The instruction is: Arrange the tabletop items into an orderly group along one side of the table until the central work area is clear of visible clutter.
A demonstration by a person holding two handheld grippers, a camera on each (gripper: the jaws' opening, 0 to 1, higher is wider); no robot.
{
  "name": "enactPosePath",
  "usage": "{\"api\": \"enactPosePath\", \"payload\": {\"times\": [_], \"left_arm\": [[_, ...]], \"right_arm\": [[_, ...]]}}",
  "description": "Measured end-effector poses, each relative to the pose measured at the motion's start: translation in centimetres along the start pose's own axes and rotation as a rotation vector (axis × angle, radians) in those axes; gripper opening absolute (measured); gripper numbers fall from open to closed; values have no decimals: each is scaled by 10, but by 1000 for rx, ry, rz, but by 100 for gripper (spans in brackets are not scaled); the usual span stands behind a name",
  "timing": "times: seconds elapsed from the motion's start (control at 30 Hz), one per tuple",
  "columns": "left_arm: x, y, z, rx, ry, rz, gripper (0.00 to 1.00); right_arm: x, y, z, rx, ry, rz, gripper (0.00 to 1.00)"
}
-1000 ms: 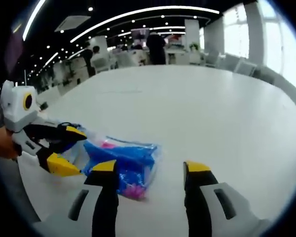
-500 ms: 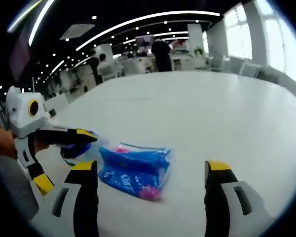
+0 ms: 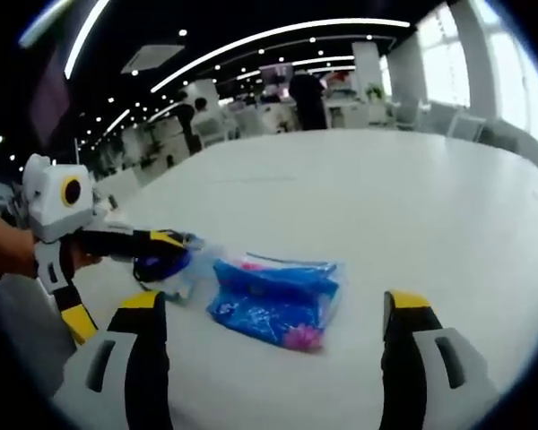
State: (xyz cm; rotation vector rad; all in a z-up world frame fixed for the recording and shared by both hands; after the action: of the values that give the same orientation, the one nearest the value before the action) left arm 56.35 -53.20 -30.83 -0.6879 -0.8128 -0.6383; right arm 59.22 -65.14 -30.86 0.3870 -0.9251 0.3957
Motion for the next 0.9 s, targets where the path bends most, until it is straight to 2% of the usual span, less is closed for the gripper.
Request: {"api": "enactPosePath", "payload": {"times": [0.43,0.7,0.9], "left_arm": [[-13,1,38,5,-18,14,99],[-25,23,72,52,-44,60,99],[-41,37,103,87,-49,66,99]], "right_arm": [[4,30,6,34,2,58,99],[13,59,-1,85,0,105,99],[14,83,-9,131,14,144,99]]}}
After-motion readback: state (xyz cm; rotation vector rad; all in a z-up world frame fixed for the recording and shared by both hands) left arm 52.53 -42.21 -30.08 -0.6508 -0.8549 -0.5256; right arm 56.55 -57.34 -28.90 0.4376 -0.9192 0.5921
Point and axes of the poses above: the point that each gripper's makers call its tool centre point, and the gripper's own axes: z roughly backward along the fingers, y roughly to its left, x roughly out of its top, the point moved 3 cm from there along z, roughly backward along the fingers, and after that the axes turned 2 degrees about y, right-handed, at the moved point
